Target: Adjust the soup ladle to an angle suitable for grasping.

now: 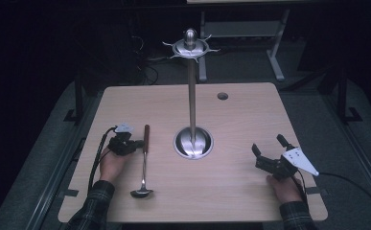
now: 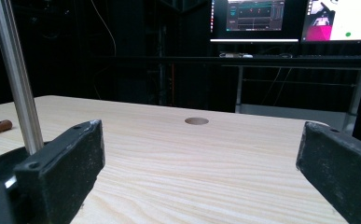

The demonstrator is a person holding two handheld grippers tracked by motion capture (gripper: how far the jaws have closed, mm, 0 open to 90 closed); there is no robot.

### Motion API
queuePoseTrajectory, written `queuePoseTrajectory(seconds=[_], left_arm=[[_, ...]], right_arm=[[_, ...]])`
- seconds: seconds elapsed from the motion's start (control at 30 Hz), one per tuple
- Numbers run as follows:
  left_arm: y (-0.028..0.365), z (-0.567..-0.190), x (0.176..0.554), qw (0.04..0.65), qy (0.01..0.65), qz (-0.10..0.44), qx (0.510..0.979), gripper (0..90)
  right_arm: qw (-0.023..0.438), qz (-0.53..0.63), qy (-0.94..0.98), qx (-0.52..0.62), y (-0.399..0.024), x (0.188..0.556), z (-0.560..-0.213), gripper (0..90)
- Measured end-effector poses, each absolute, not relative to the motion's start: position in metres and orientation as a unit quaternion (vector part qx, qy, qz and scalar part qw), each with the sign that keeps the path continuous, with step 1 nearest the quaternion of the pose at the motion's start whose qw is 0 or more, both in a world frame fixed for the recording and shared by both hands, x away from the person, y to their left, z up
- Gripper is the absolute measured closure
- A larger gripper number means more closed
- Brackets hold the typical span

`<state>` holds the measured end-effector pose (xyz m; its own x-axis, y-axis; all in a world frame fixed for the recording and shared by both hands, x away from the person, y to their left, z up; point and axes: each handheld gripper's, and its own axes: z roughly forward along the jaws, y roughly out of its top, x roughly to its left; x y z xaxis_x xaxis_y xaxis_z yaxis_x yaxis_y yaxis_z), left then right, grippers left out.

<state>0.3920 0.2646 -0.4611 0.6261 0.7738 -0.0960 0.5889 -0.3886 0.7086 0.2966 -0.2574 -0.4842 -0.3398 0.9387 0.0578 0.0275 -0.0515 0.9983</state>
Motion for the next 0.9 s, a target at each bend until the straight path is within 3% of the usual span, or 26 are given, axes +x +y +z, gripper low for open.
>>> queuePoseTrajectory(seconds=[0.9], left_arm=[[0.239,-0.461,0.389,0.379,0.376,0.093,0.84,90.0]], right_arm=[[0.387,0.588,0.569,0.424,-0.257,0.297,-0.484,0.2]])
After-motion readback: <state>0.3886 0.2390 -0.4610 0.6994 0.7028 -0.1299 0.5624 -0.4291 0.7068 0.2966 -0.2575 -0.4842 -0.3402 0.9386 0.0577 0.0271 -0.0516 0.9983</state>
